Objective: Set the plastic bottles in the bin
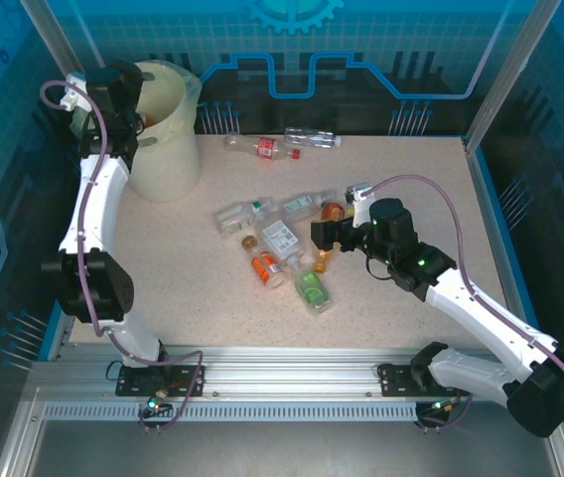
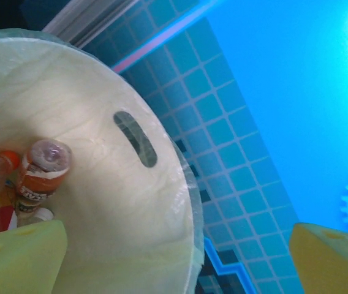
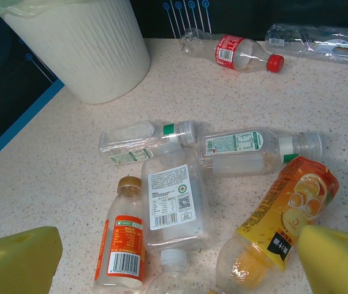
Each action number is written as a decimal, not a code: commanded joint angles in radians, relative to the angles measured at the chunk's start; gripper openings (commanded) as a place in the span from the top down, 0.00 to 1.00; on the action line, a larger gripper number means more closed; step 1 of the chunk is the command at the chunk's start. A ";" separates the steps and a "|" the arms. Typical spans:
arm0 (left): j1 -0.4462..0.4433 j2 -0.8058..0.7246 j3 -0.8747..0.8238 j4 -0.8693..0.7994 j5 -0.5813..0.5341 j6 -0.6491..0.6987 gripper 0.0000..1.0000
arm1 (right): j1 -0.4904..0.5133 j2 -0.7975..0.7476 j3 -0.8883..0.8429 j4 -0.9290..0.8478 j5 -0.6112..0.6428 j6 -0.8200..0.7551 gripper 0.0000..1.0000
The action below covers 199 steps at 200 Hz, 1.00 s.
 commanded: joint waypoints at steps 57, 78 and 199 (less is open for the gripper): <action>-0.175 -0.194 -0.196 0.133 0.067 0.469 0.01 | 0.010 0.002 -0.027 0.029 0.019 0.017 0.00; -0.233 -0.241 -0.275 0.168 0.163 0.670 0.01 | 0.008 0.007 -0.026 0.031 0.021 0.015 0.00; -0.375 0.053 -0.166 -0.485 0.482 1.331 0.01 | 0.006 0.033 -0.003 0.025 0.022 0.016 0.00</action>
